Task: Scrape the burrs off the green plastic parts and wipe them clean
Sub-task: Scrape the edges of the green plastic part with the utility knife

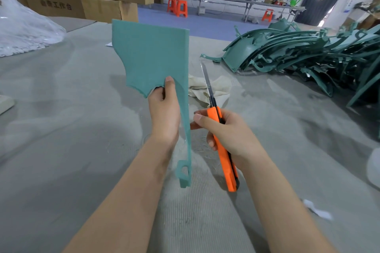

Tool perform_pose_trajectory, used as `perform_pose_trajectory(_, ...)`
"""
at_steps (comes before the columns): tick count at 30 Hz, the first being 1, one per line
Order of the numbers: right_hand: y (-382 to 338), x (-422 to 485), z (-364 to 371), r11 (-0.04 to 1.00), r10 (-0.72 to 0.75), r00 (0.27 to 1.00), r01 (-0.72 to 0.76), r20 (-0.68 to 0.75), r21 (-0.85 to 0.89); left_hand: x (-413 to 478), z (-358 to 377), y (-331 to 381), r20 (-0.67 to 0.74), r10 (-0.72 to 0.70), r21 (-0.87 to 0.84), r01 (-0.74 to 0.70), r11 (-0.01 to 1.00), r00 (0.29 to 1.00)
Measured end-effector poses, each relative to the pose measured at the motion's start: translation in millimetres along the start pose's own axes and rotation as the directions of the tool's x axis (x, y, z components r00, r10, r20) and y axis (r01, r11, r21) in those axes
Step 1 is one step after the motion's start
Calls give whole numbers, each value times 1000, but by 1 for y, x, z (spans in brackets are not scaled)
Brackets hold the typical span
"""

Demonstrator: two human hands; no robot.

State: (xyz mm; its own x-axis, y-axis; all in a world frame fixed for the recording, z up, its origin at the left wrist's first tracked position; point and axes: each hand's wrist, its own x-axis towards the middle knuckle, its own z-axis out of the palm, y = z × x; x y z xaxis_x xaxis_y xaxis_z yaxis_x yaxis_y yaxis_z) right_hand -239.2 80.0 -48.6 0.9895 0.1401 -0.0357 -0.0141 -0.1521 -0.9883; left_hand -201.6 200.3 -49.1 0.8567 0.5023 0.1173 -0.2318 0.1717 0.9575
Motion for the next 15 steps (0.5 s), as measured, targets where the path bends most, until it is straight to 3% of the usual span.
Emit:
perform_pose_trajectory(5,-1,1,0,999,-16,999,18,-37,50,1,2,-3,83,26,41,-29,999,996)
perform_pose_trajectory(10,1,5,-4,990,-139,961,131,-241,-48,-5,7,-8,249,-44,16,41,999,967)
perform_pose_trajectory(15,0,7,-13,970,-241,885,231,-399,-74,-9,12,-11,376,-39,171,-28,985,926)
